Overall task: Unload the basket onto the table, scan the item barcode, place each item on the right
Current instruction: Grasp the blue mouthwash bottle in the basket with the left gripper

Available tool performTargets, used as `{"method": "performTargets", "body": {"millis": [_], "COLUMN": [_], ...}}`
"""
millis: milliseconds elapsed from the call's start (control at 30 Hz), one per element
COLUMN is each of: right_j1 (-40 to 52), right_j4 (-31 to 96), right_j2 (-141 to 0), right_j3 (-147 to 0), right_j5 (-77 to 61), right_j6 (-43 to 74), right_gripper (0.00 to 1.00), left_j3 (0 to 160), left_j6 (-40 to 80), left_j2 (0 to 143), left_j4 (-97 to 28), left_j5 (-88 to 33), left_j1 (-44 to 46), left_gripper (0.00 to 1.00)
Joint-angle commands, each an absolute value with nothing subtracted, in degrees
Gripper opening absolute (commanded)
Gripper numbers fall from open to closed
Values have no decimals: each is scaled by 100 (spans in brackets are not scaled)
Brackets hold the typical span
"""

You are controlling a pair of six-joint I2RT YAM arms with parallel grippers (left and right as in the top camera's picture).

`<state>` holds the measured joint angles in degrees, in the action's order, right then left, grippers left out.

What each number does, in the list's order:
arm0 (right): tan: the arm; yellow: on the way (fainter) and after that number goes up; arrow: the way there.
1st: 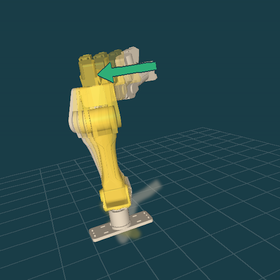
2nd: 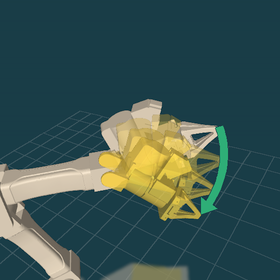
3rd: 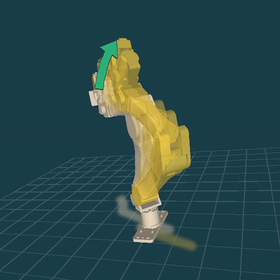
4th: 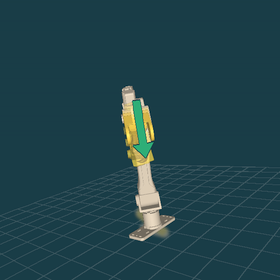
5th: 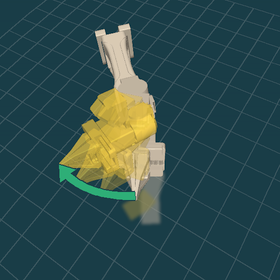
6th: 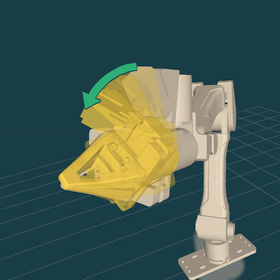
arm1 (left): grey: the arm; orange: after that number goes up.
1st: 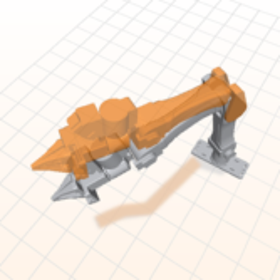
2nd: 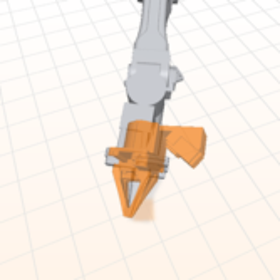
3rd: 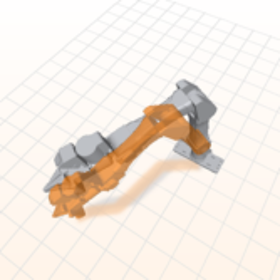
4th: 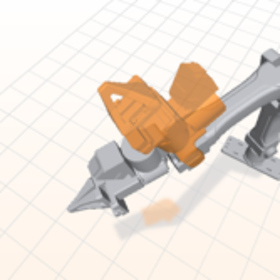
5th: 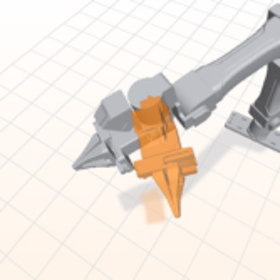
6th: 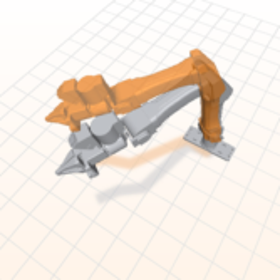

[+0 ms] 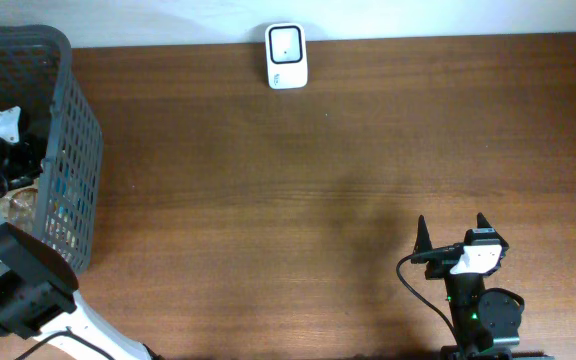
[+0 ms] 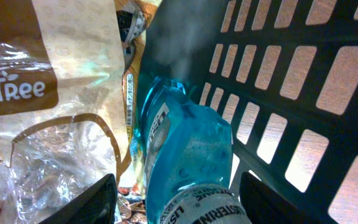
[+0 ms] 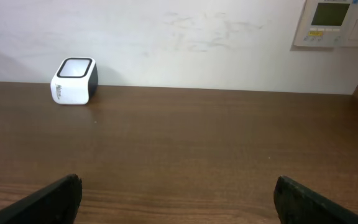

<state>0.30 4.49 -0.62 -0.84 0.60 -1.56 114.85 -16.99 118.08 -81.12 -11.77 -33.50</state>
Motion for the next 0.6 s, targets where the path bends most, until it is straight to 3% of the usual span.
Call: {"method": "performTargets", "body": {"millis": [0, 133, 367, 567], "right_j1": [-8, -8, -8, -8], "right_j4": [467, 467, 467, 467], "right_j2": [-19, -19, -19, -19], "right_j3": [-32, -32, -32, -32], "right_j5": [69, 69, 69, 69], "right_j6": [-167, -167, -167, -167], "right_gripper": [98, 98, 98, 98], "left_j3": [11434, 11434, 11434, 11434], "left_j6": [-1789, -1789, -1791, -1898], "left_j2": [11926, 11942, 12256, 12256], "left_j4": [-8193, -8221, -8348, -8370], "left_j5": [-1157, -1166, -1181, -1166], "left_j1": [-3336, -3336, -3336, -3339], "left_gripper": [62, 68, 54, 59]}}
